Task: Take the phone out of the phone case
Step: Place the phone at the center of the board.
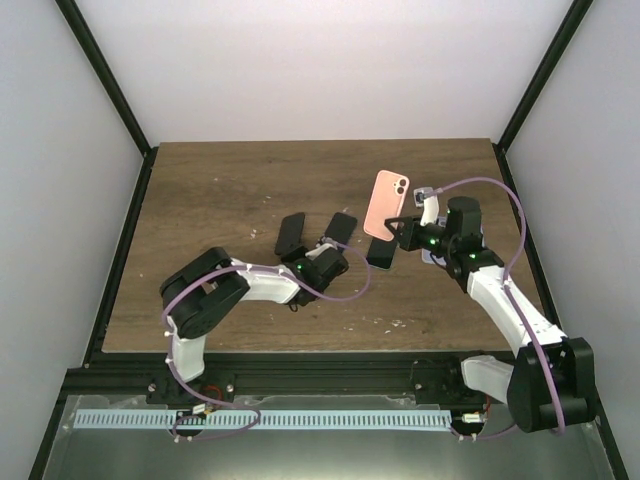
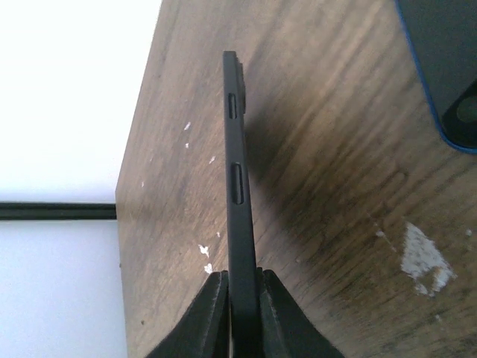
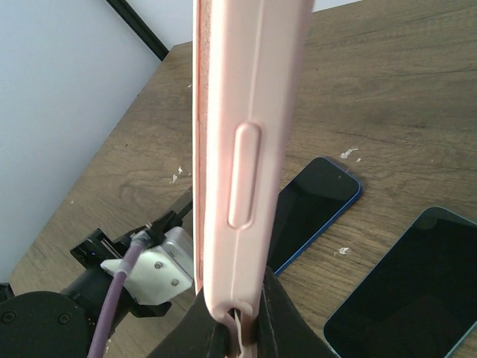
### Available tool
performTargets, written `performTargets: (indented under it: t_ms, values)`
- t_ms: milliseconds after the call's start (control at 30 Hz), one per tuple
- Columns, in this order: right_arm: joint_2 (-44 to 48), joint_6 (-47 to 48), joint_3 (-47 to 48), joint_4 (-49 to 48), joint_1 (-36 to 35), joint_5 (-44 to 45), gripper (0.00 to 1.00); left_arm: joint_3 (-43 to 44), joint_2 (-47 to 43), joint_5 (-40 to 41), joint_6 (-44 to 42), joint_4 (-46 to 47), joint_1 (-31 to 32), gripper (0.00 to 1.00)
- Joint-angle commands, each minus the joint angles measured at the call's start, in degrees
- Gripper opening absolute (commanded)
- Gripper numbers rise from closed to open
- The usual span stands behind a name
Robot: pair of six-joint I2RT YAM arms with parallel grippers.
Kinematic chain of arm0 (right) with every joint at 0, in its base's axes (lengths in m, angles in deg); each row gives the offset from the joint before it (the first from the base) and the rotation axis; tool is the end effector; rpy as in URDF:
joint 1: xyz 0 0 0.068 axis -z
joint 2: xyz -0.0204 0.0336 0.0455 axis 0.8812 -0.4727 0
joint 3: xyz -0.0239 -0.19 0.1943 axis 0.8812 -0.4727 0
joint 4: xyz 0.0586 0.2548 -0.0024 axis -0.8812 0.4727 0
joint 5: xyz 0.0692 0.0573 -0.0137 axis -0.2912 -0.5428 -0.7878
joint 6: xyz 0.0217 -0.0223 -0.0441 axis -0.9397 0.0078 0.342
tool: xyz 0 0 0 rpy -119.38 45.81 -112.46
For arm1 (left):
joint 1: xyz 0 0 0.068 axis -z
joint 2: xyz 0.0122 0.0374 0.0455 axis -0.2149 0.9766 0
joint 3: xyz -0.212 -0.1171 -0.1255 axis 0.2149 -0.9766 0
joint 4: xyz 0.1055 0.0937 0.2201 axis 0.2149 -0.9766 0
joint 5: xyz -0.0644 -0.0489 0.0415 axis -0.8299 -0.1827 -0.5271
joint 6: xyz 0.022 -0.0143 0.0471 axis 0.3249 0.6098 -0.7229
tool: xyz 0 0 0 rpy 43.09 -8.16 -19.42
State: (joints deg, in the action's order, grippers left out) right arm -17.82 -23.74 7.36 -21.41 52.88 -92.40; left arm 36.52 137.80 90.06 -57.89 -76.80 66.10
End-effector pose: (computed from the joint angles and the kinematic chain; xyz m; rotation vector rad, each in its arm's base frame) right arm 0.2421 0.0592 0.2582 -0.2692 2.0495 0.9177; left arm 0.2323 -0.2648 0.1216 0.9922 1.9261 0.9539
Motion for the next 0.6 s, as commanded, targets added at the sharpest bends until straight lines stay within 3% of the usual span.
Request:
performTargets:
  t_ms: [0,100,333,567]
  values:
    - [1.07,1.56,1.15,-0.97,0.98,0.79,0.01,1.62,2.87,-1.8,1.01,-1.72,-0.21,0.18]
    - [1.11,1.53,1.0,-1.09,1.08,0.61,0.01,1.42,3.2,-1.86,2.88,-2.26,0.05,0.3]
    - [0.38,1.75,0.84,-1.25,1.17,0.9,0.01,1.49,1.22,-6.86,11.66,-8.11,0.56,0.31]
    - [-0.12,3.33,1.38,-0.39,1.3,3.94,0.01,-0.05,-3.73,-11.77,19.57,-13.1,1.24,0.41]
